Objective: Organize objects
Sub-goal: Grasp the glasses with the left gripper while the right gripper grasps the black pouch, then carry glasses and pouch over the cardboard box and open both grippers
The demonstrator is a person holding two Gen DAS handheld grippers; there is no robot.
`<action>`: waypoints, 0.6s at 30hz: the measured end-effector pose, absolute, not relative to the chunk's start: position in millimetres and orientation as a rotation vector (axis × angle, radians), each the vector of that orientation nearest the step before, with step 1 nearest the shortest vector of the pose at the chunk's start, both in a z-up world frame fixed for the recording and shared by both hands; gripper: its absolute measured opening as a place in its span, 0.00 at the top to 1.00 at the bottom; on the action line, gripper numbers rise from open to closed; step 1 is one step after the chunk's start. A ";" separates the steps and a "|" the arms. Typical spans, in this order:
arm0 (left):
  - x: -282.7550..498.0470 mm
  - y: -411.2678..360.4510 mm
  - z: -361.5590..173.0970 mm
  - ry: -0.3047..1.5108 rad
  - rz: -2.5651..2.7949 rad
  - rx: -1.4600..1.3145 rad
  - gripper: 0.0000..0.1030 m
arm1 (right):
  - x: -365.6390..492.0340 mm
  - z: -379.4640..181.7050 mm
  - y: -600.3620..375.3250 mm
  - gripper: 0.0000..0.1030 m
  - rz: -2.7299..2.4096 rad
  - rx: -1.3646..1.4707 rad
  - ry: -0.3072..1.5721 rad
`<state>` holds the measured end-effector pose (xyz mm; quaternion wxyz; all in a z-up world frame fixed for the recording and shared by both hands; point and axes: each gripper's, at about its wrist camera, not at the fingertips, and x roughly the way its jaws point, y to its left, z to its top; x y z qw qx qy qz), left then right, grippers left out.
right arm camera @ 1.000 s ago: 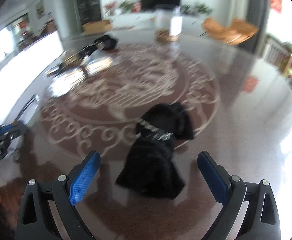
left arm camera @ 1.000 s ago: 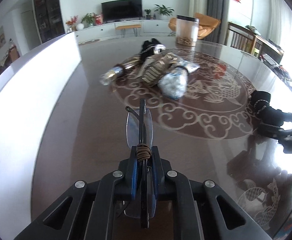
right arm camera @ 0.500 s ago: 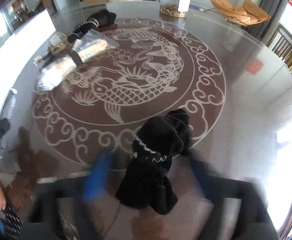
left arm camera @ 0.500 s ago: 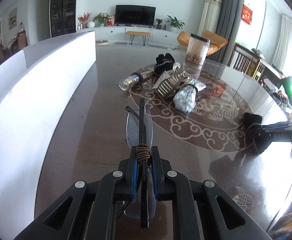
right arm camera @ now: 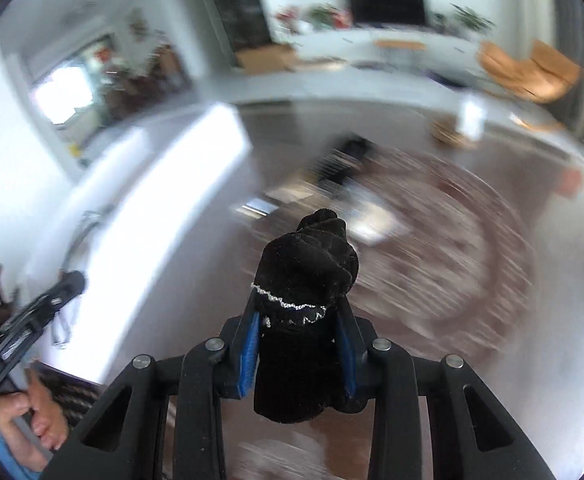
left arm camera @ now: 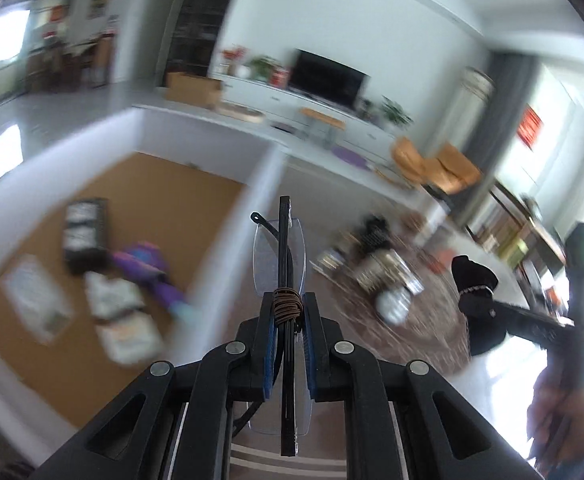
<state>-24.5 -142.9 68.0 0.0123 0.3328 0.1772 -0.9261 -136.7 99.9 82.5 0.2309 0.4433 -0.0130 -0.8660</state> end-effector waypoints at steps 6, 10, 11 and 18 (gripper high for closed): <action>-18.5 -236.2 70.7 0.608 -2.658 1.073 0.89 | -145.7 121.0 -48.0 0.67 -2.140 1.053 -0.004; -21.9 -261.7 50.1 0.613 -2.536 1.173 0.89 | -154.2 120.3 -138.6 0.66 -2.031 1.009 0.076; -24.0 -266.5 43.0 0.621 -2.507 1.211 0.89 | -155.6 116.3 -157.7 0.66 -2.007 1.012 0.096; -32.5 -267.8 14.0 0.601 -2.414 1.369 0.45 | -160.0 40.1 -245.7 0.28 -1.845 1.254 0.319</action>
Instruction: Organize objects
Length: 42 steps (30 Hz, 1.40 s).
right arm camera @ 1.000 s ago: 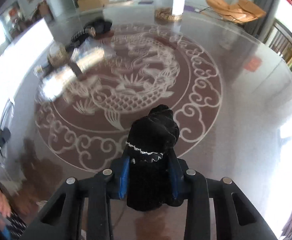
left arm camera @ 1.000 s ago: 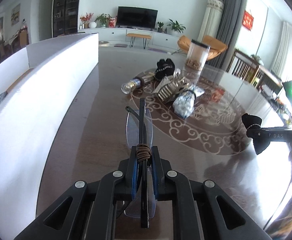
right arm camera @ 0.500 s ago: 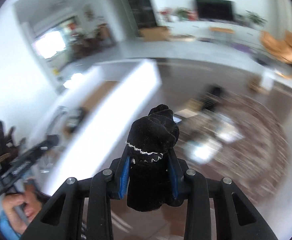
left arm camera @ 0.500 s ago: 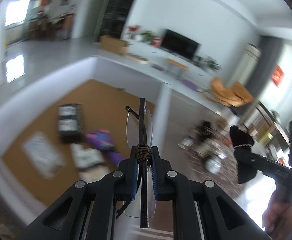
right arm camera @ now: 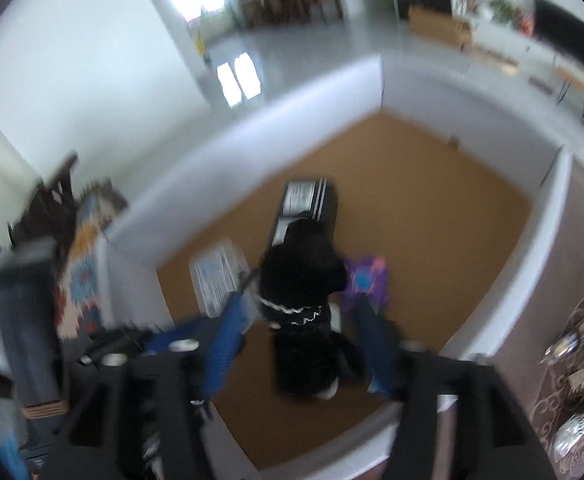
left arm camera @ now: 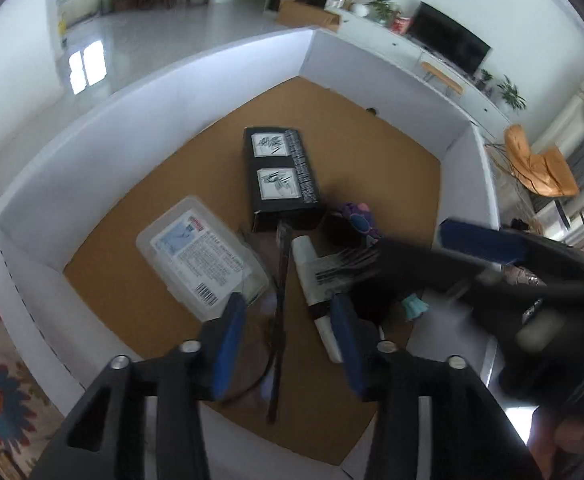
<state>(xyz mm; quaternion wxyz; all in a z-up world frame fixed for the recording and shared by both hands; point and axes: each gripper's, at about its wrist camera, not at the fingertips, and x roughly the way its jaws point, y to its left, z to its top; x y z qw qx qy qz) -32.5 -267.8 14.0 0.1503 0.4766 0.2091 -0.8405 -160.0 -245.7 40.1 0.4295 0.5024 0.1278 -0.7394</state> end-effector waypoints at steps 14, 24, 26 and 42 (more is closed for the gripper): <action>-7.2 -176.0 54.5 0.473 -2.667 1.047 0.18 | -135.4 43.9 -67.1 0.04 -2.375 0.989 0.176; -6.9 -39.6 52.6 0.319 -3.024 1.181 0.18 | -113.6 -22.9 165.3 0.04 -2.771 1.303 0.078; -10.6 -13.0 42.2 0.243 -3.065 1.244 0.18 | -108.1 -22.2 196.4 0.04 -2.786 1.345 0.063; -63.1 39.3 -52.1 -0.135 -2.898 1.484 0.18 | -103.0 -21.6 186.9 0.04 -2.748 1.374 0.163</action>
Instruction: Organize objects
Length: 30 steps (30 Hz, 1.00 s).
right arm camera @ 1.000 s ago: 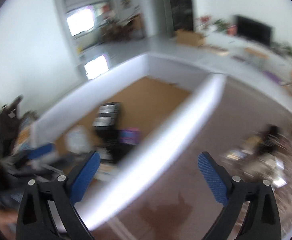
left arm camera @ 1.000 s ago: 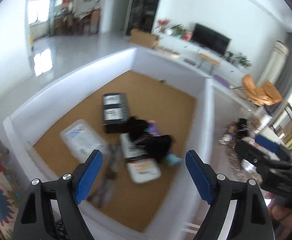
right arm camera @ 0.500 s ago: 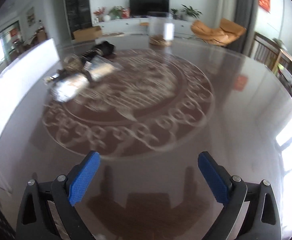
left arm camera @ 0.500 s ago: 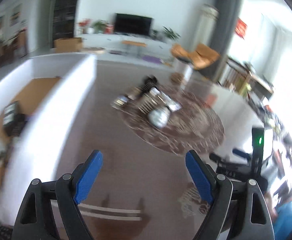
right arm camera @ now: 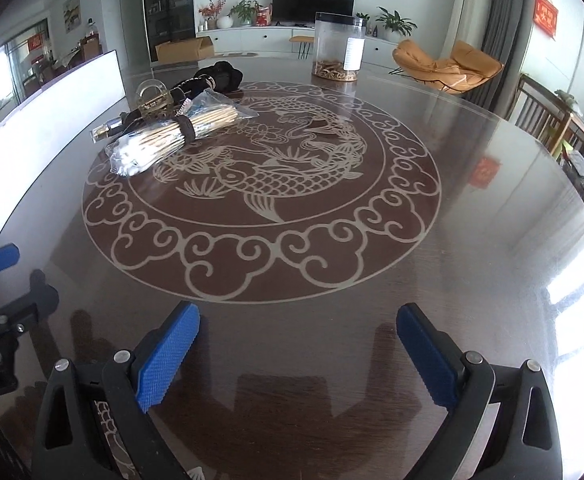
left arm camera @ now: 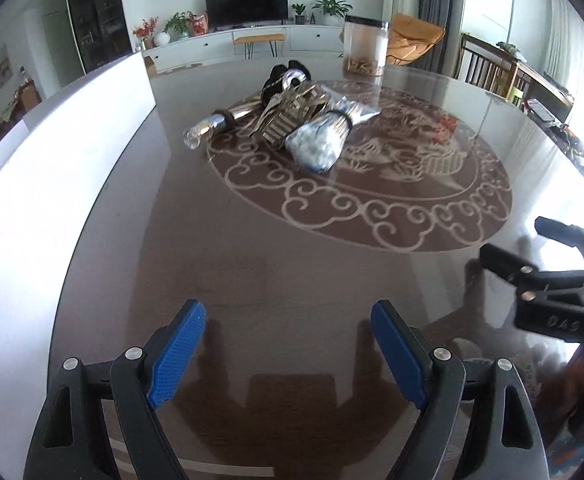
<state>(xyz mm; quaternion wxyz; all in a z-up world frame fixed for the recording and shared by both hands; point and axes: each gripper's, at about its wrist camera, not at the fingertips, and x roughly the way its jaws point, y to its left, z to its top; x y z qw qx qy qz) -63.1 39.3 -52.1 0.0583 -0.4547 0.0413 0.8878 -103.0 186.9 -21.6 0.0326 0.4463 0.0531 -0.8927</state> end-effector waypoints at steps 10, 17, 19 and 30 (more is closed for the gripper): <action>-63.2 29.2 -55.1 0.078 2.719 -1.387 0.16 | -99.1 -19.9 186.9 0.01 -2.756 1.377 0.170; -63.8 27.7 -58.5 0.075 2.703 -1.424 0.00 | -98.6 -19.7 186.0 0.00 -2.762 1.379 0.176; -61.9 23.9 -58.4 0.077 2.705 -1.420 0.00 | -98.6 -19.9 186.1 0.00 -2.761 1.379 0.176; -61.7 -6.9 -59.3 -0.016 2.803 -1.473 0.00 | -98.5 -19.8 185.7 0.00 -2.759 1.381 0.171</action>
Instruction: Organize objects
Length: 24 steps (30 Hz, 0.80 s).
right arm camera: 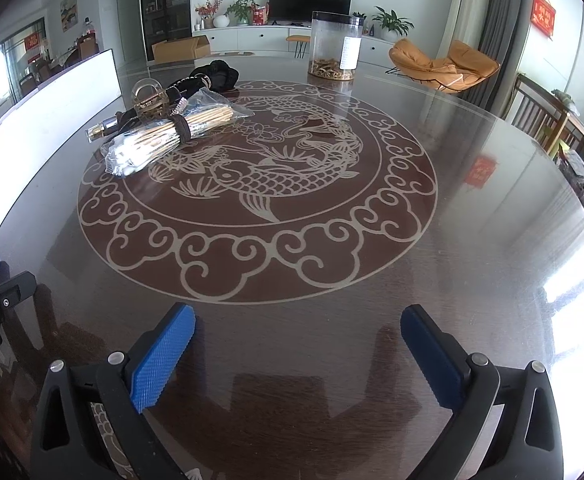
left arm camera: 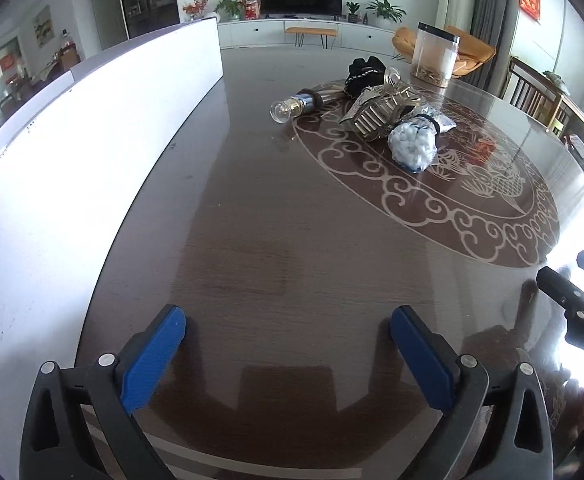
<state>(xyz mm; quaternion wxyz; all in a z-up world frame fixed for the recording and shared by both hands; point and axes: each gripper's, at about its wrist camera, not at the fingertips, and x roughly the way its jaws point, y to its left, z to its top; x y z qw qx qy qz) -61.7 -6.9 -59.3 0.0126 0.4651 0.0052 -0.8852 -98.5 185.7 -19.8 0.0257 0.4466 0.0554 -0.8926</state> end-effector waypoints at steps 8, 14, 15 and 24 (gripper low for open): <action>-60.3 -6.6 -59.0 0.020 -2.762 1.426 0.00 | -98.9 -22.4 191.7 0.00 -2.730 1.409 0.093; -59.8 -6.8 -59.0 0.023 -2.765 1.419 0.00 | -98.8 -22.4 189.9 0.00 -2.723 1.419 0.084; -60.3 -6.6 -59.0 0.022 -2.765 1.418 0.00 | -100.8 -21.8 188.4 0.00 -2.716 1.424 0.080; -62.1 -6.7 -58.9 0.025 -2.766 1.417 0.00 | -174.6 6.2 121.4 0.00 -2.565 1.344 -0.135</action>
